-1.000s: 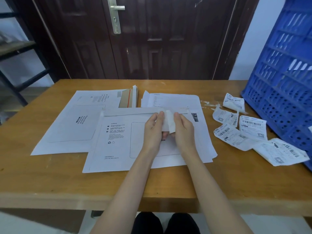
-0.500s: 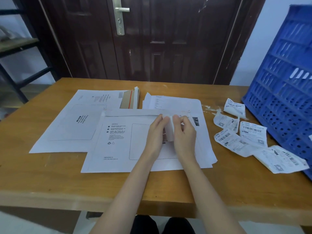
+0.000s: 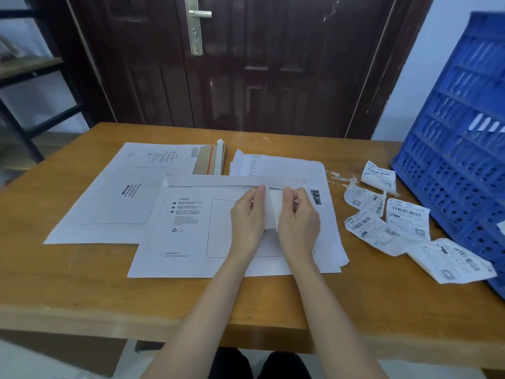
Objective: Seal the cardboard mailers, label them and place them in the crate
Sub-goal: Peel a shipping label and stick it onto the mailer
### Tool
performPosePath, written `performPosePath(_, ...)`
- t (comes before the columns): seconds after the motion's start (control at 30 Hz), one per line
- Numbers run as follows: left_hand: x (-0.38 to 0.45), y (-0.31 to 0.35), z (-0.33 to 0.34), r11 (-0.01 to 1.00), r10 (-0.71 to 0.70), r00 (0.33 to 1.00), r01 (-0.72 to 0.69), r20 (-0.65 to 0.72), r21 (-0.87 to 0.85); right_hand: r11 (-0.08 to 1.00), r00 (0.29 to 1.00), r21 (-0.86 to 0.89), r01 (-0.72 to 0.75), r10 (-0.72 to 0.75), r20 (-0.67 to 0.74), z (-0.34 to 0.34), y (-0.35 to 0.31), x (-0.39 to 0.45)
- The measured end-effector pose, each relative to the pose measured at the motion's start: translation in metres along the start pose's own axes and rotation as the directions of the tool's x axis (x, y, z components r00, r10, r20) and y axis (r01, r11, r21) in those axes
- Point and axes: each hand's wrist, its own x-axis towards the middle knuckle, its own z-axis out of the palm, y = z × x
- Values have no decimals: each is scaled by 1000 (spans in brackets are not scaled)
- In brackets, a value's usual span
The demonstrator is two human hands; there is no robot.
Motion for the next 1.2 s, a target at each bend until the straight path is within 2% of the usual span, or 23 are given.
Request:
performPosePath(0.3, 3, 0, -2, 996, -72, 997, 72, -3, -52, 995, 996, 64, -72, 75, -46, -1, 0, 4)
performPosePath(0.63, 2, 2, -4, 994, -69, 997, 66, -25, -91, 985, 989, 143, -97, 111, -93, -4, 2, 6)
performPosePath(0.93, 2, 7, -4, 968, -191, 981, 184, -28, -168, 955, 981, 246, -166, 185, -57, -7, 0, 8)
performPosePath(1.2, -1, 14, -5, 942, -247, 967, 225, -58, -250, 930, 973, 304, -204, 228, -46, -9, 0, 9)
